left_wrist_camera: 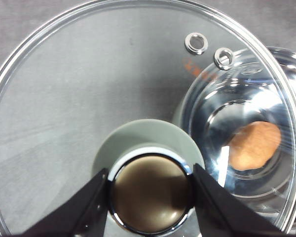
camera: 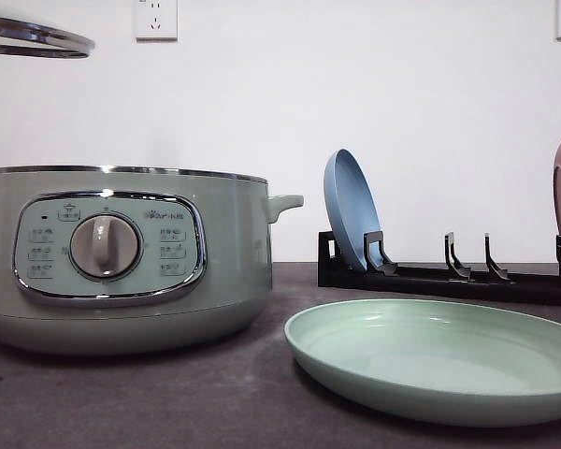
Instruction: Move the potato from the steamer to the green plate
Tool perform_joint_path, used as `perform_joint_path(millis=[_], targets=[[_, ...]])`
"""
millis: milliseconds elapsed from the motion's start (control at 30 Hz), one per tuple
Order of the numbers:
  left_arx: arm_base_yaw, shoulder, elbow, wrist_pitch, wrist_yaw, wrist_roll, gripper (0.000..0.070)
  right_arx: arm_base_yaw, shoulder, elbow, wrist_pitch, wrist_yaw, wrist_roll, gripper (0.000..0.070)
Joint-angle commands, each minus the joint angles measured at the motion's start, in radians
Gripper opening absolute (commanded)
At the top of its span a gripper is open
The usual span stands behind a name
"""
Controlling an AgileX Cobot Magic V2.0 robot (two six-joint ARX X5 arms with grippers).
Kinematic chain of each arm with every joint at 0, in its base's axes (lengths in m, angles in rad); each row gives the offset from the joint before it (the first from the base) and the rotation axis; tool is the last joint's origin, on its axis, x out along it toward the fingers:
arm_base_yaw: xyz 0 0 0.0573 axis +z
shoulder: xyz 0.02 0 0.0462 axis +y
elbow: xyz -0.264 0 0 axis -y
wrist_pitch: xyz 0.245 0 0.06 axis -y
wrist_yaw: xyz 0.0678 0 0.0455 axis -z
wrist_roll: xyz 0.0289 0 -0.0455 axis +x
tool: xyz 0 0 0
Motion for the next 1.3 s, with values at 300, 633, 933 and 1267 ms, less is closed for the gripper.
perform_joint_path(millis=[300,633,933,1267], targets=[[0.001,-0.008,0.043,0.011,-0.005,0.002,0.0000,0.006,0.356,0.289,0.007,0.064,-0.101,0.0460],[0.001,-0.008,0.043,0.012,-0.005,0.002,0.0000,0.014,0.647,0.540,0.030,0.181,-0.186,0.0490],[0.001,-0.008,0.043,0.011,-0.005,0.002,0.0000,0.059,0.803,0.573,0.112,0.294,-0.438,0.0491],[0.001,-0.008,0.043,0.011,-0.005,0.002,0.0000,0.074,0.885,0.573,0.155,0.291,-0.642,0.0491]])
